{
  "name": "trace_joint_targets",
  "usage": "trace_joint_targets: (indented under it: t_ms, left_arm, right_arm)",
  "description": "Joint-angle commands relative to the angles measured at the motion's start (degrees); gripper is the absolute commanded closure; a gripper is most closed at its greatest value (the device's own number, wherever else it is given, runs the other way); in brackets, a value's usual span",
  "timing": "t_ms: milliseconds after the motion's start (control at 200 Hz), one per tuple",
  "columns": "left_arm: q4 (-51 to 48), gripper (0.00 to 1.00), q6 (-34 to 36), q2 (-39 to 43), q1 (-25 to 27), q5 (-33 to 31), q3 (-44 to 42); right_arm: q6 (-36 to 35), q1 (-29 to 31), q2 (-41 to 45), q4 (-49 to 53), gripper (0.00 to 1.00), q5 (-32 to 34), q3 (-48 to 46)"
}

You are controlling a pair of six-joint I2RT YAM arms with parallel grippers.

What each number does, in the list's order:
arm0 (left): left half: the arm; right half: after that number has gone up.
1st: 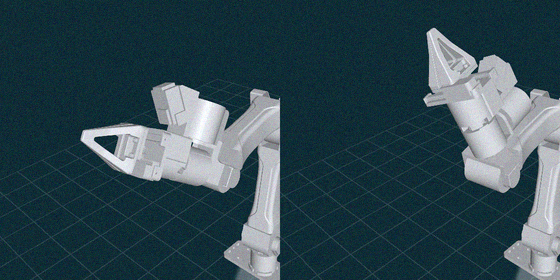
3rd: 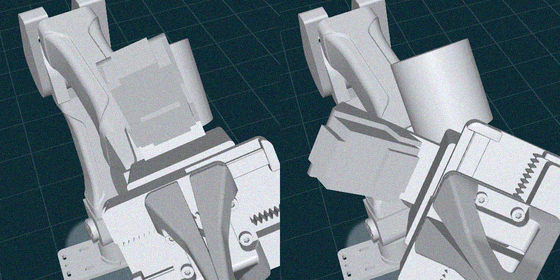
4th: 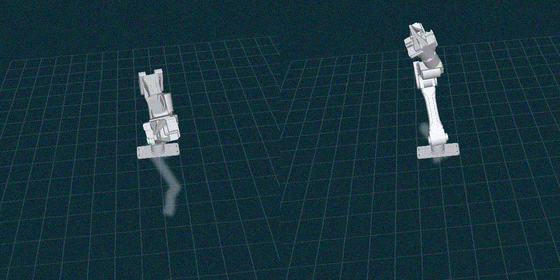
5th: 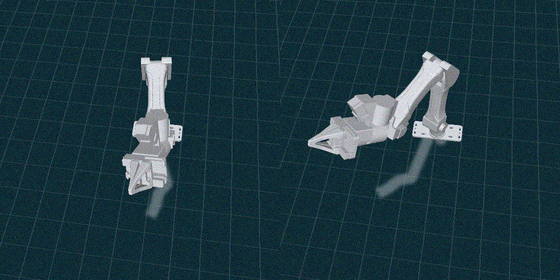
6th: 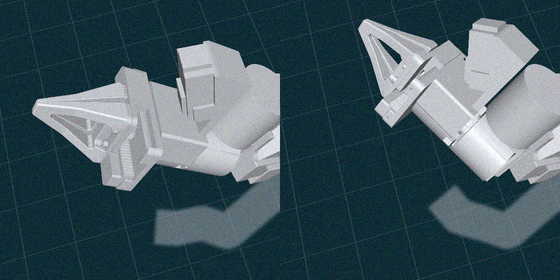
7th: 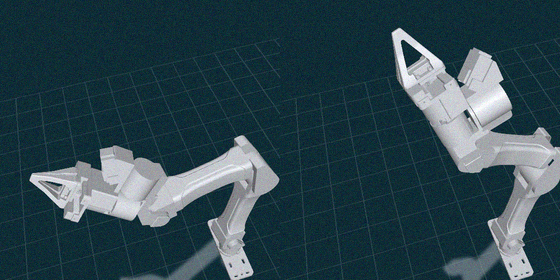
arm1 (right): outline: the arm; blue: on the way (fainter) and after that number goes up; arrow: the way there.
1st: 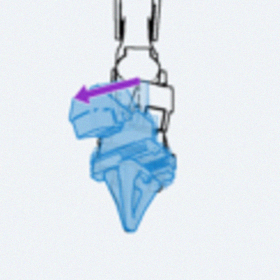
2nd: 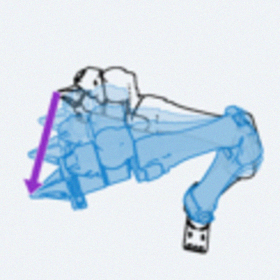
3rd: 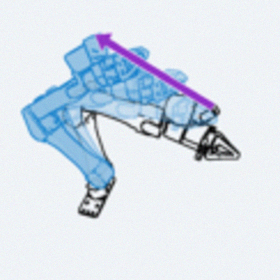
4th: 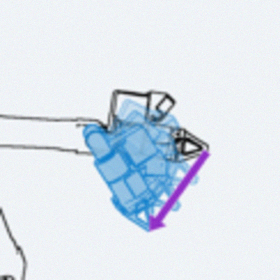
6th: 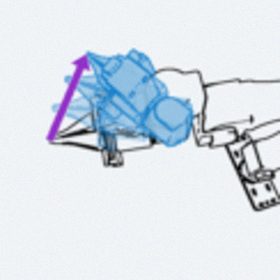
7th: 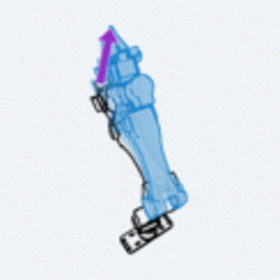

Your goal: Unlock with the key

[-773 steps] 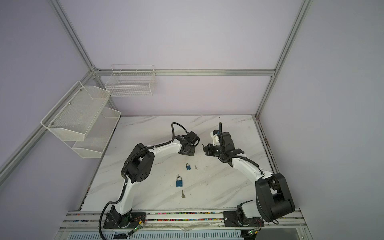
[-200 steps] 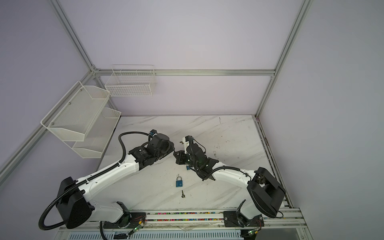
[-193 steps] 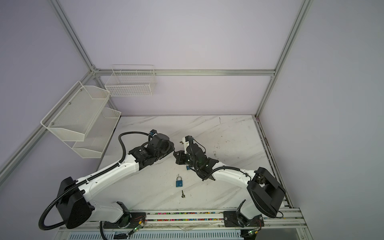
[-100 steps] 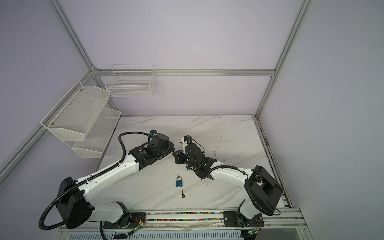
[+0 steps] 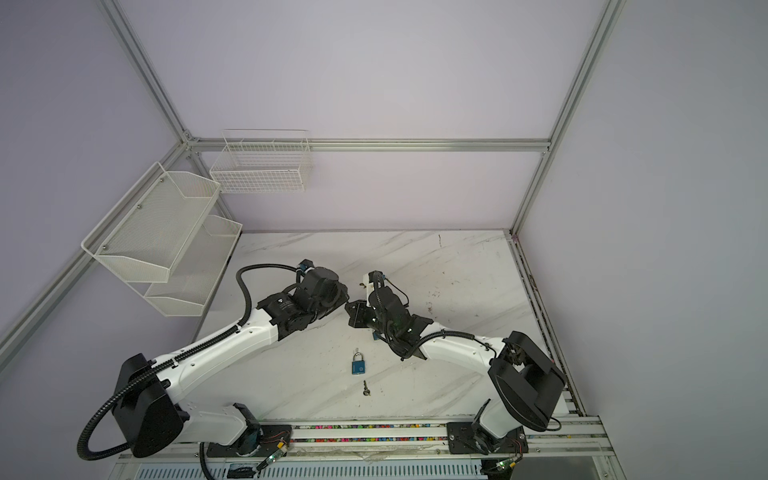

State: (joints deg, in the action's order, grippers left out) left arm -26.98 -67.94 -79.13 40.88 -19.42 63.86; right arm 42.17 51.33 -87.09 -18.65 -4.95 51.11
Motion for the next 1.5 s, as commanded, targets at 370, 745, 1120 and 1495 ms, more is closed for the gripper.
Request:
trace_joint_targets:
  t_ms: [370, 745, 1120, 1495]
  left_arm:
    - [0.5, 0.98, -1.5, 1.0, 1.8, -0.7, 1.3]
    - [-4.0, 0.98, 0.2, 1.9, 2.2, -1.9, 0.2]
    - [-4.6, 0.98, -0.3, 1.5, 2.9, -2.7, 1.7]
    - [-5.0, 0.98, 2.0, 1.1, 3.3, -1.9, 0.7]
  right_arm:
    - [1.5, 0.6, -2.5, -6.3, 1.00, -1.3, 4.8]
    - [3.5, 0.4, 2.4, -6.3, 1.00, 6.2, 3.3]
    - [1.8, 1.1, -1.9, -6.9, 1.00, 6.0, 4.5]
    - [3.0, 0.1, -3.3, -10.7, 1.00, -6.5, 5.8]
